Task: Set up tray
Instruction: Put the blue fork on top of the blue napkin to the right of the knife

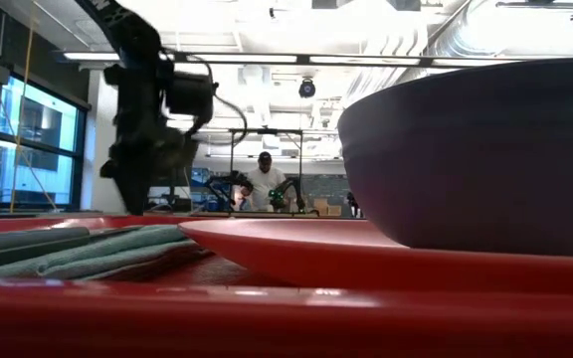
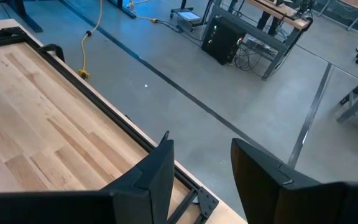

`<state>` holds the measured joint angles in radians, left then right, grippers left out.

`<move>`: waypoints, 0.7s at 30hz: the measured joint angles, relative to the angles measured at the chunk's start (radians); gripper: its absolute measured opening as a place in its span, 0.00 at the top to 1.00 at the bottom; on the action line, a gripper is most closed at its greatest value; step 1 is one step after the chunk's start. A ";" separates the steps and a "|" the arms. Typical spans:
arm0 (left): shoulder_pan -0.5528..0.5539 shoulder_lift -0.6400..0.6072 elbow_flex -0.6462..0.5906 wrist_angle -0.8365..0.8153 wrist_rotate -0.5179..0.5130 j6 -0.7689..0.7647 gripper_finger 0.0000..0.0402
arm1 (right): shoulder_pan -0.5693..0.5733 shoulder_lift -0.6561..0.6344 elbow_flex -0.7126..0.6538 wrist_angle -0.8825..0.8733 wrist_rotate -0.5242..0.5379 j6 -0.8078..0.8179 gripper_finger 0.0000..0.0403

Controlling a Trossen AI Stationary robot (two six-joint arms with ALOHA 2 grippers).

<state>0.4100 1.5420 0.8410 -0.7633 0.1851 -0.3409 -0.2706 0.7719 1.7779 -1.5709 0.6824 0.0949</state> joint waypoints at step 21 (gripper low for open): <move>-0.278 -0.283 0.436 -0.282 -0.063 -0.215 0.95 | 0.000 0.000 0.000 0.000 -0.005 -0.052 0.66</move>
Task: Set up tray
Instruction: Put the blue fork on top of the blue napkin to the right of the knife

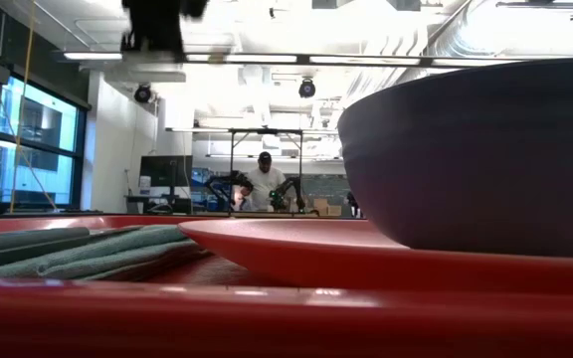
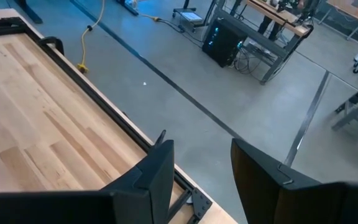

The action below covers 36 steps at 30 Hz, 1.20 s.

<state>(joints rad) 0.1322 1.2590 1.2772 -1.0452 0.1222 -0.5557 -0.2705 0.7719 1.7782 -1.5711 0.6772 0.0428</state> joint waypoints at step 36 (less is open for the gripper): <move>-0.781 0.362 0.120 0.278 -0.629 -0.991 0.95 | 0.000 0.000 0.000 0.023 -0.091 -0.042 0.66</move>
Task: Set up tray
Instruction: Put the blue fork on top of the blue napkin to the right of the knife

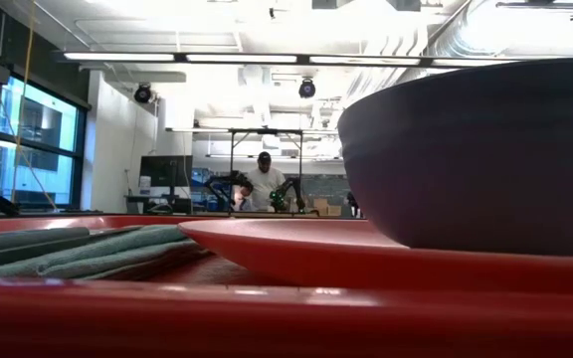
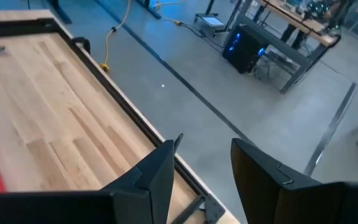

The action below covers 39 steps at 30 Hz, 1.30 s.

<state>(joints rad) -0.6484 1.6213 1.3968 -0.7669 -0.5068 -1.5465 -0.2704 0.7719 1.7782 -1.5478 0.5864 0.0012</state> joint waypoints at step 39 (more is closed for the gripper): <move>0.256 0.245 0.196 -0.295 0.467 -0.145 0.95 | 0.000 -0.023 0.001 -0.021 -0.130 -0.317 0.66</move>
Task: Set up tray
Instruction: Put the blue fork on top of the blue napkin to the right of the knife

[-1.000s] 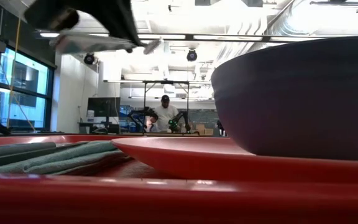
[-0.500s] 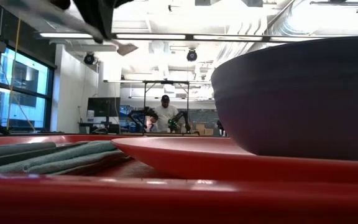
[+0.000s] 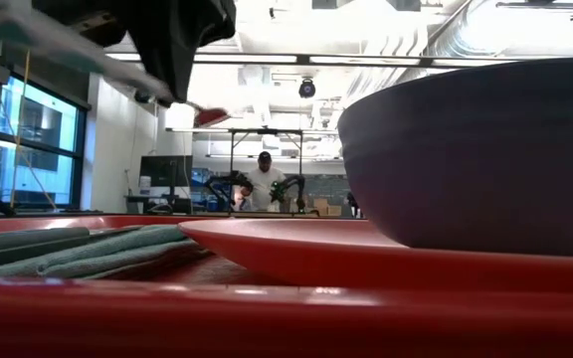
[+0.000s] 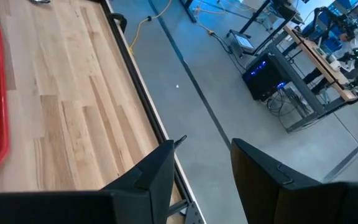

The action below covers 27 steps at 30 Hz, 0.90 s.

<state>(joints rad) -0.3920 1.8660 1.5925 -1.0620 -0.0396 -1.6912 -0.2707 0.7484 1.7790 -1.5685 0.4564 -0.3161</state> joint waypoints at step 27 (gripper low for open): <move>0.018 0.134 -0.002 0.048 0.029 -0.004 0.96 | 0.000 -0.006 -0.001 -0.002 -0.045 -0.007 0.66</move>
<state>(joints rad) -0.3744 2.0003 1.5908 -1.0142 -0.0110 -1.6951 -0.2705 0.7425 1.7782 -1.5707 0.4110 -0.3235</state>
